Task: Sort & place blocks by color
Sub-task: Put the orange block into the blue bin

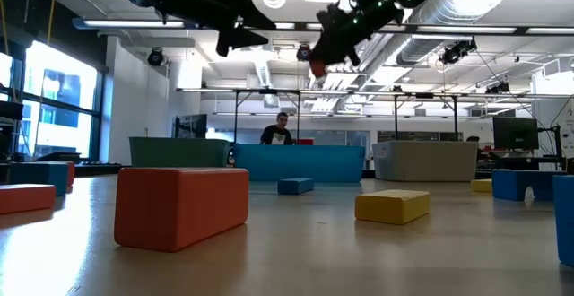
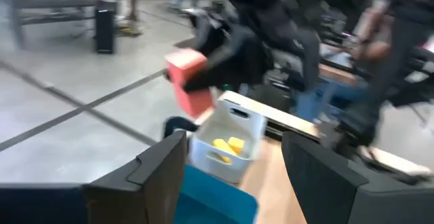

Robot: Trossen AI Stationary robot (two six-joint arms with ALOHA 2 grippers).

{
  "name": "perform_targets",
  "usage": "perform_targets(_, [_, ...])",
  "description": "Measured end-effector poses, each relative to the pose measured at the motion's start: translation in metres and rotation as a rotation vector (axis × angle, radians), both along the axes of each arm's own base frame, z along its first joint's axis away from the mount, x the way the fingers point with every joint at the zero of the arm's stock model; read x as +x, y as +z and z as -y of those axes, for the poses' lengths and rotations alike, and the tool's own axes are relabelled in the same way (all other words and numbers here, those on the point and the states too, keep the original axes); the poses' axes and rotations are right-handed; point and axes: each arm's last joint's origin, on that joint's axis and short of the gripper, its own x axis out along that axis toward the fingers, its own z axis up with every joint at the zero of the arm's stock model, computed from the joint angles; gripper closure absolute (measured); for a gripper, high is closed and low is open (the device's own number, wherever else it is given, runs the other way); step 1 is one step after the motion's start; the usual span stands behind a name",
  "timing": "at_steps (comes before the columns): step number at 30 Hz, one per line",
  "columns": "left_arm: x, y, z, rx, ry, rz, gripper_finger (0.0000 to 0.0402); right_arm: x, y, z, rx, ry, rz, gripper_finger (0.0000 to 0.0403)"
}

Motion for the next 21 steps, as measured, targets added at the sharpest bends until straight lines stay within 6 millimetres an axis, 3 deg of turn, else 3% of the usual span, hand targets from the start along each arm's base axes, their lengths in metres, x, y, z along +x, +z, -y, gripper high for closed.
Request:
perform_targets(6, [-0.007,-0.005,-0.007,-0.040,0.063,-0.033,0.0171,0.012,-0.039,0.008,0.106,0.006,-0.123,0.0294])
perform_targets(13, [-0.009,-0.015,-0.005,-0.116,0.083,-0.121,0.0179,0.031,-0.084,0.002,0.218,0.038,-0.274,0.0294])
perform_targets(21, [-0.011,-0.022,-0.003,-0.165,0.080,-0.181,0.0185,0.044,-0.119,-0.008,0.308,-0.003,-0.398,0.0294])
